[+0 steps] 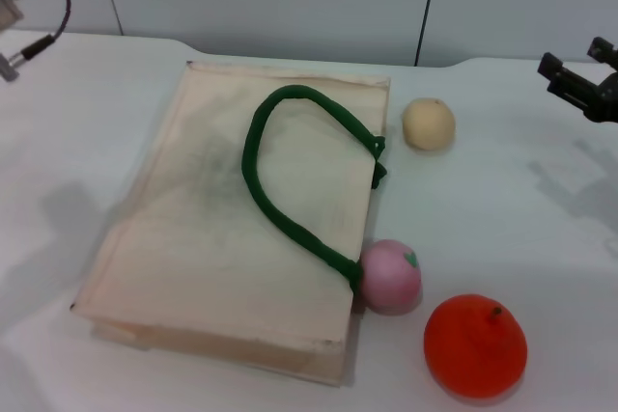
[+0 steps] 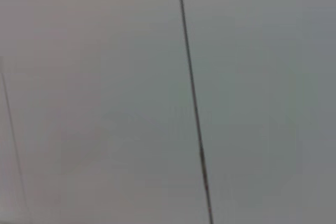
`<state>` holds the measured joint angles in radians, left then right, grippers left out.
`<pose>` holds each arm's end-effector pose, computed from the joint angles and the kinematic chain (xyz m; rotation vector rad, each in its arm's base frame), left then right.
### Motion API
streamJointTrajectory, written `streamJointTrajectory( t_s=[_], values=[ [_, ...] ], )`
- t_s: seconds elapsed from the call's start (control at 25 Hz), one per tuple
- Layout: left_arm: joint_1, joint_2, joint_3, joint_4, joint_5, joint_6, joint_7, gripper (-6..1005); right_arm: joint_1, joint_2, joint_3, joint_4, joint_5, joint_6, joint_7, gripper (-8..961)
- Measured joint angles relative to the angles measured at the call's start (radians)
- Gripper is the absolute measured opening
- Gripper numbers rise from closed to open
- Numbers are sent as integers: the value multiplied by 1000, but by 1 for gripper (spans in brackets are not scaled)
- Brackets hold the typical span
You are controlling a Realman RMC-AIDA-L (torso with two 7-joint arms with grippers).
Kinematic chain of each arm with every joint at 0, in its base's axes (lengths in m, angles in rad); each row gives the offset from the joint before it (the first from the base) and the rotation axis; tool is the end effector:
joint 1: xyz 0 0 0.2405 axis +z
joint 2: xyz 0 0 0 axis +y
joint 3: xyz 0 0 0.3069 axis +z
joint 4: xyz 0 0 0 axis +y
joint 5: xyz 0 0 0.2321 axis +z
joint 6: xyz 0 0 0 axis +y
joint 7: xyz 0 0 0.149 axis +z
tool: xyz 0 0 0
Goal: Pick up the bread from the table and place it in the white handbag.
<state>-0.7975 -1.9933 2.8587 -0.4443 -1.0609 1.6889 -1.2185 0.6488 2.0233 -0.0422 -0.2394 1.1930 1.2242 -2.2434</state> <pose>-0.2731 0.4465 0.0790 -2.0250 -0.4581 -1.3722 0.3504 0.4299 -0.0090 -2.0429 0.6273 0.8263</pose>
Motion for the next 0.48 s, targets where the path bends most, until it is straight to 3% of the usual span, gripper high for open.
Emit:
streamJointTrajectory(
  t_s=[0.04,0.16,0.28,0.48],
  values=[
    [0,0,0,0,0,0,0,774,-4,0,2,7,9,-3,-13,876],
    [68,-37,-6,117,-202,-6,234,771,-9,0,8,21,29,-20,-37,876],
    [108,-38,-6,234,-304,-45,360,770,-16,0,9,43,77,-32,-64,876],
    [105,-39,1,257,-293,-162,441,770,-26,0,10,52,107,-50,-93,877]
  ],
)
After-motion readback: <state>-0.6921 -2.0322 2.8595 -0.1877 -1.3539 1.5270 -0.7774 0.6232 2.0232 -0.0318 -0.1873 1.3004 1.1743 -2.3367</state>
